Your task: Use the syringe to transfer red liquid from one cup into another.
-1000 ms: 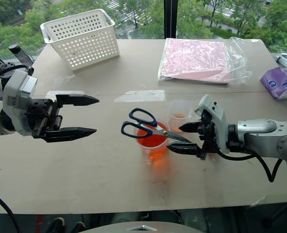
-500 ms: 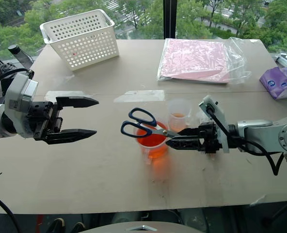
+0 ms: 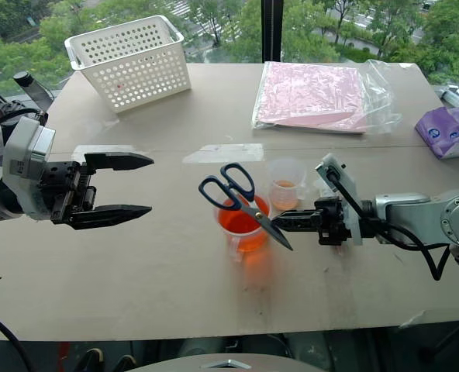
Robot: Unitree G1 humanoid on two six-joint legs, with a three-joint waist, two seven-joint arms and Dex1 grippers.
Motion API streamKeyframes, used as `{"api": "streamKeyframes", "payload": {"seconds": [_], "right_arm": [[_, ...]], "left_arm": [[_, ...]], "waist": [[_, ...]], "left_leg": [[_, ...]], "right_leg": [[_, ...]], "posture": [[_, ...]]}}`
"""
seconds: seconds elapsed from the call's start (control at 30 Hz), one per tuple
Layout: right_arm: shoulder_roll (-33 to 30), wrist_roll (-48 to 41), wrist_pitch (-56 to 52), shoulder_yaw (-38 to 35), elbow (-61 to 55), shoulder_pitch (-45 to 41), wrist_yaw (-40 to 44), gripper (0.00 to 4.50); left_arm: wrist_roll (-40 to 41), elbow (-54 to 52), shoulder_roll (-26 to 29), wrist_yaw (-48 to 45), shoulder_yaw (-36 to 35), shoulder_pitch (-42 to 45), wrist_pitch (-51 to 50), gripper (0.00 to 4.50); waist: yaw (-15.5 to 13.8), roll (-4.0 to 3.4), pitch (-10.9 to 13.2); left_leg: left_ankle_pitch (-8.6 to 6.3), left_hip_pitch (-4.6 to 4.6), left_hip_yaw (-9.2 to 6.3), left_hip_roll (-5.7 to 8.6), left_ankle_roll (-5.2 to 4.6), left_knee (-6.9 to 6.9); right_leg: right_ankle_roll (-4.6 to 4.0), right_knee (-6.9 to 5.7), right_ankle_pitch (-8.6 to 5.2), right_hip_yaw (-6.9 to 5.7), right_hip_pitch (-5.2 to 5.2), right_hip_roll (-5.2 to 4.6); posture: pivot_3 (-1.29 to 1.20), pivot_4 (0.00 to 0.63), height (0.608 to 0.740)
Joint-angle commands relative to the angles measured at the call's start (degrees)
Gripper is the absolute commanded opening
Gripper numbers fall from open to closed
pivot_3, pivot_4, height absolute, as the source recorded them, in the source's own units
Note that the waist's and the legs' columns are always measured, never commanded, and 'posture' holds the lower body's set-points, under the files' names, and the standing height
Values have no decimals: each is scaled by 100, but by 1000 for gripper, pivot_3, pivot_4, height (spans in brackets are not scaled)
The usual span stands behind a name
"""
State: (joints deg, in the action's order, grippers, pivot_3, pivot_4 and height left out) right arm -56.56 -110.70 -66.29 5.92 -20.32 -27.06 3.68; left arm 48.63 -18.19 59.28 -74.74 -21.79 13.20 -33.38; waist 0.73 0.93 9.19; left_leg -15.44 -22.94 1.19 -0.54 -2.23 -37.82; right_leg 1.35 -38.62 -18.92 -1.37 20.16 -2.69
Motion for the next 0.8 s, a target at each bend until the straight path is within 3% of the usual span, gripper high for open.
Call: {"api": "streamKeyframes", "payload": {"seconds": [0.03, 0.13, 0.23, 0.3, 0.8], "right_arm": [[-87, -171, 144, -98, -136, 85, -100, 69], [-94, -209, 169, -121, -157, 128, -64, 69], [-111, -136, 153, -96, -173, 143, -75, 808], [-76, -203, 189, -78, -128, 118, -70, 1699], [38, -230, 56, 395, -273, -27, 292, 1699]], "left_arm": [[-17, -2, -3, -37, -34, 65, 114, 4500], [-64, 37, -13, -33, 3, 101, 138, 4500], [-90, 64, -29, -39, 47, 116, 162, 4500], [-96, 70, -35, -46, 55, 114, 163, 4500], [-91, 89, -57, 7, 88, 188, 170, 4500]], "waist": [[0, 0, 0], [0, 0, 0], [1, 0, 0], [1, 0, 0], [1, 1, 1]], "left_leg": [[0, 0, 0, 0, 0, 0], [0, 0, 0, 0, -1, 0], [-1, 0, 0, 0, -2, 0], [-1, 0, 0, 0, -2, 0], [-3, -1, -1, 0, -5, 0]], "right_leg": [[0, 0, 0, 0, 0, 0], [0, 0, 0, 0, 0, 0], [0, -1, 0, 0, 0, 0], [0, -1, 0, 0, 0, 0], [0, 0, 0, 0, 1, -1]], "posture": [[0, 150, 740], [0, 150, 740], [0, 150, 740], [0, 150, 740], [0, 150, 740]]}}
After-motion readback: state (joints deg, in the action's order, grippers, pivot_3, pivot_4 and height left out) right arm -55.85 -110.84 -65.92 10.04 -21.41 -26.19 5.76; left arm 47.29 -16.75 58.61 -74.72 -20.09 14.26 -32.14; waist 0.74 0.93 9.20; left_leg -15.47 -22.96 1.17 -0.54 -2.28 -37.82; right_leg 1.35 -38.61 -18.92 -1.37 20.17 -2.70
